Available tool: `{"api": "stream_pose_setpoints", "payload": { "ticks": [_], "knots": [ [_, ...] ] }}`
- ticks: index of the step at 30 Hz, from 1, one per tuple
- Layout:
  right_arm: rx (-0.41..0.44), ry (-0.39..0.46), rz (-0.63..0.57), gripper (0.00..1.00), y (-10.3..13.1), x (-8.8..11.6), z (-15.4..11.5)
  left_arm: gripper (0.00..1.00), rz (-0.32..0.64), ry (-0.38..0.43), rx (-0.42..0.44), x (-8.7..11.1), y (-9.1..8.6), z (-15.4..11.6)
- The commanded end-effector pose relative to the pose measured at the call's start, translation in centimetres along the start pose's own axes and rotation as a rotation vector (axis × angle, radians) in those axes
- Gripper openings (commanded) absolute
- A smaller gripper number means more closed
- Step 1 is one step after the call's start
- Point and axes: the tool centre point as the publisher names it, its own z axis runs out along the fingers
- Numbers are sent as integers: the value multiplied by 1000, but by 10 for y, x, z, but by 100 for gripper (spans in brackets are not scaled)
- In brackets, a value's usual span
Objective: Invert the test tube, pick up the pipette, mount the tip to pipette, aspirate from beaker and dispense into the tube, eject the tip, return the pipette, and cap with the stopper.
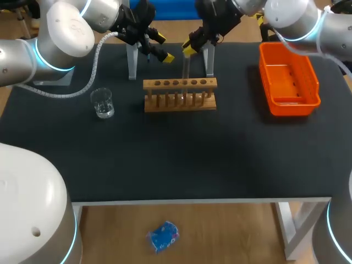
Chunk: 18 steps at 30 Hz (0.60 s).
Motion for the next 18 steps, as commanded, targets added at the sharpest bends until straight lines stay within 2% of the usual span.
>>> {"api": "stream_pose_setpoints", "payload": {
  "ticks": [1, 18],
  "knots": [
    [2, 6, 3, 0, -2, -1, 1, 100, -2, 3, -6, 0, -1, -1],
    [9, 21, 24, 0, -11, 0, 9, 100, -2, 3, -6, 0, -1, -1]
  ]
}}
